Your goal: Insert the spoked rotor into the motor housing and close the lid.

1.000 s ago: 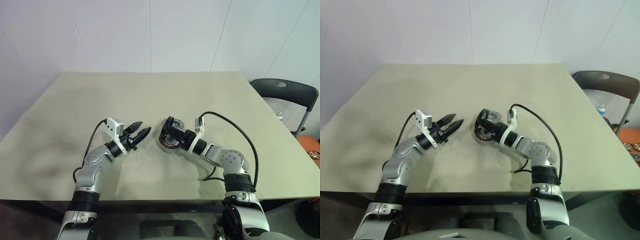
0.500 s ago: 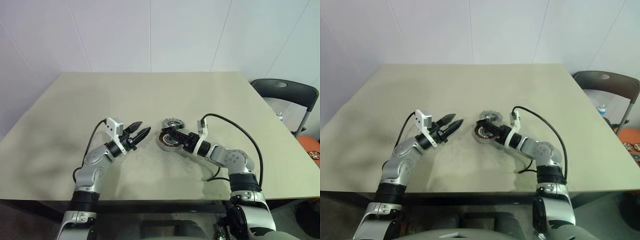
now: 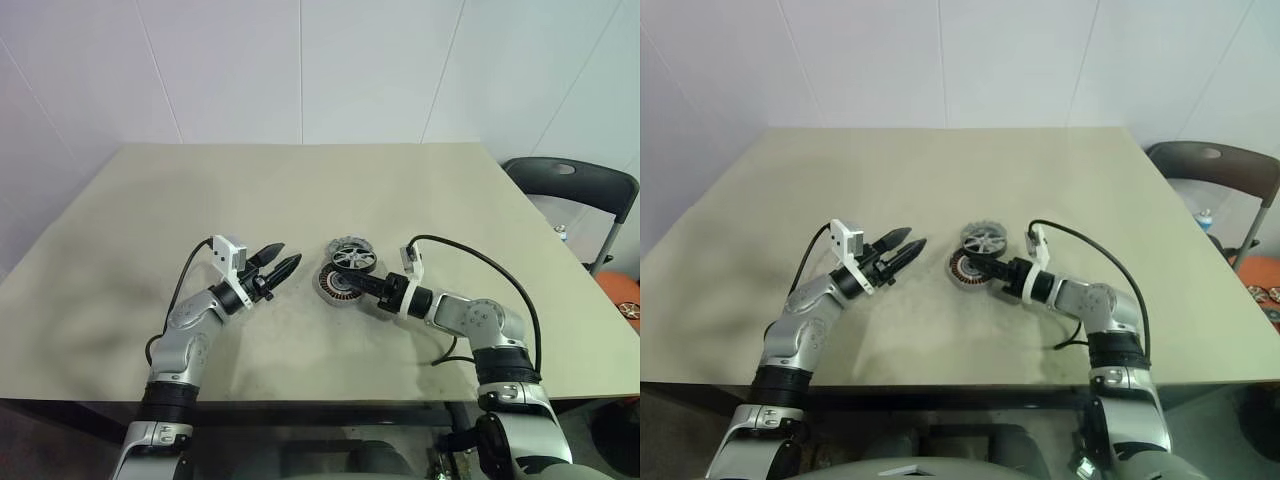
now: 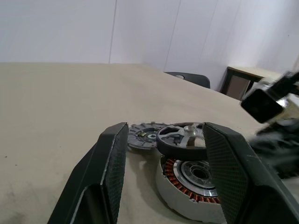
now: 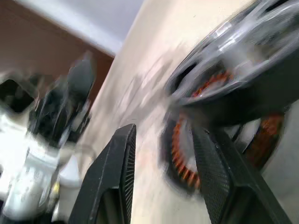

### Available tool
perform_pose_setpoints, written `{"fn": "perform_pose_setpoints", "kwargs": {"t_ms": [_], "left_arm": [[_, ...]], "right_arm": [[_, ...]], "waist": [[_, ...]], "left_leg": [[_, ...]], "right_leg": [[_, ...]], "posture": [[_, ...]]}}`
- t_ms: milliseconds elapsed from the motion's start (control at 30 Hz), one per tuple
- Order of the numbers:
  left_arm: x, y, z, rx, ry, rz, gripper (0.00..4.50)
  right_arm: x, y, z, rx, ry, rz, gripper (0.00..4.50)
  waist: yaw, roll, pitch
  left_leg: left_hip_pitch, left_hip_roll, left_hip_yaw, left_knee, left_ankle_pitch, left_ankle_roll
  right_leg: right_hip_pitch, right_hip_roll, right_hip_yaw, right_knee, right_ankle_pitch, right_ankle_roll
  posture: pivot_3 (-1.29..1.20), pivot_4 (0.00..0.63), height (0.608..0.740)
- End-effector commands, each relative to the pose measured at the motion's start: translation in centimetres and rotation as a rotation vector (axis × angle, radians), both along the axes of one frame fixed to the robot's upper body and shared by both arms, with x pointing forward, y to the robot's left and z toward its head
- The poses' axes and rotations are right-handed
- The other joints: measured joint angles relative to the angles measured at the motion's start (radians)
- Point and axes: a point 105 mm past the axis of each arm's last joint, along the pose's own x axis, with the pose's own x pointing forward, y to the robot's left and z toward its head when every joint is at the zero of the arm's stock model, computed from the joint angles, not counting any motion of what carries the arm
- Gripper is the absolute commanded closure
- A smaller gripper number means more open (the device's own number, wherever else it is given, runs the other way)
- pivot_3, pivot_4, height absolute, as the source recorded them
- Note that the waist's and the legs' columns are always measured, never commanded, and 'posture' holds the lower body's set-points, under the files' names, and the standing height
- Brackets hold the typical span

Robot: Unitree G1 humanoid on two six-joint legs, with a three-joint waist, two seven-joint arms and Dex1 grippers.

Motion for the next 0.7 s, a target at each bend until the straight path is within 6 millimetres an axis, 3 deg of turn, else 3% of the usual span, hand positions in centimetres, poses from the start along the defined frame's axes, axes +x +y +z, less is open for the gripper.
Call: {"fn": "perform_pose_setpoints", "kwargs": {"t_ms": [33, 200, 267, 400, 500, 567, 700], "left_arm": [[0.3, -0.1, 1.0, 0.004, -0.036, -0.006, 1.81], [0.3, -0.1, 0.9, 0.009, -0.035, -0.006, 1.81], [0.4, -0.1, 0.9, 0.011, -0.036, -0.004, 1.81], [0.3, 0.0, 0.6, 0.014, -0.032, -0.003, 1.81], [0.2, -0.3, 0.4, 0.014, -0.024, -0.008, 1.81], [0.1, -0.4, 0.3, 0.013, -0.021, -0.011, 1.81], [0.1, -0.5, 0.2, 0.011, -0.018, -0.015, 1.81]], "right_arm": [[-1.8, 1.1, 1.8, 0.000, -0.099, 0.155, 2.56], [-4.1, 1.3, 2.4, -0.032, -0.183, 0.320, 2.56], [-2.9, 0.8, 3.8, -0.014, -0.257, 0.271, 2.56], [1.7, -0.6, 4.9, -0.136, -0.404, 0.044, 2.56], [3.5, -0.5, 6.1, -0.145, -0.465, -0.052, 2.56], [3.9, 0.0, 5.8, -0.212, -0.498, -0.064, 2.56], [4.5, 0.3, 3.3, -0.484, -0.590, -0.053, 2.56]], "waist": [[0.000, 0.000, 0.000], [0.001, 0.000, 0.000], [0.001, -0.001, 0.000], [0.000, -0.001, 0.001], [0.001, -0.001, 0.001], [0.003, -0.001, 0.001], [0.002, -0.001, 0.001]], "left_leg": [[0.000, 0.000, 0.000, 0.000, 0.000, 0.000], [0.000, 0.000, 0.000, 0.000, 0.000, 0.000], [0.000, 0.000, 0.000, 0.000, 0.000, 0.000], [0.001, -0.001, 0.000, 0.000, 0.000, 0.000], [0.001, -0.001, 0.000, 0.000, 0.000, 0.000], [0.000, 0.000, 0.000, -0.001, 0.000, 0.000], [-0.001, -0.001, 0.000, -0.001, 0.000, 0.000]], "right_leg": [[0.000, 0.000, 0.000, 0.000, 0.000, 0.000], [0.000, 0.000, 0.000, 0.000, 0.000, 0.000], [0.000, 0.001, 0.000, 0.000, 0.000, 0.000], [0.000, 0.002, 0.000, 0.000, 0.000, 0.000], [0.000, 0.002, 0.000, 0.000, 0.000, 0.000], [-0.001, 0.002, 0.000, 0.000, 0.000, 0.000], [-0.002, -0.001, 0.001, 0.000, 0.000, 0.000]], "posture": [[0.00, 0.000, 0.740], [0.00, 0.000, 0.740], [0.00, 0.000, 0.740], [0.00, 0.000, 0.740], [0.00, 0.000, 0.740], [0.00, 0.000, 0.740], [0.00, 0.000, 0.740]]}}
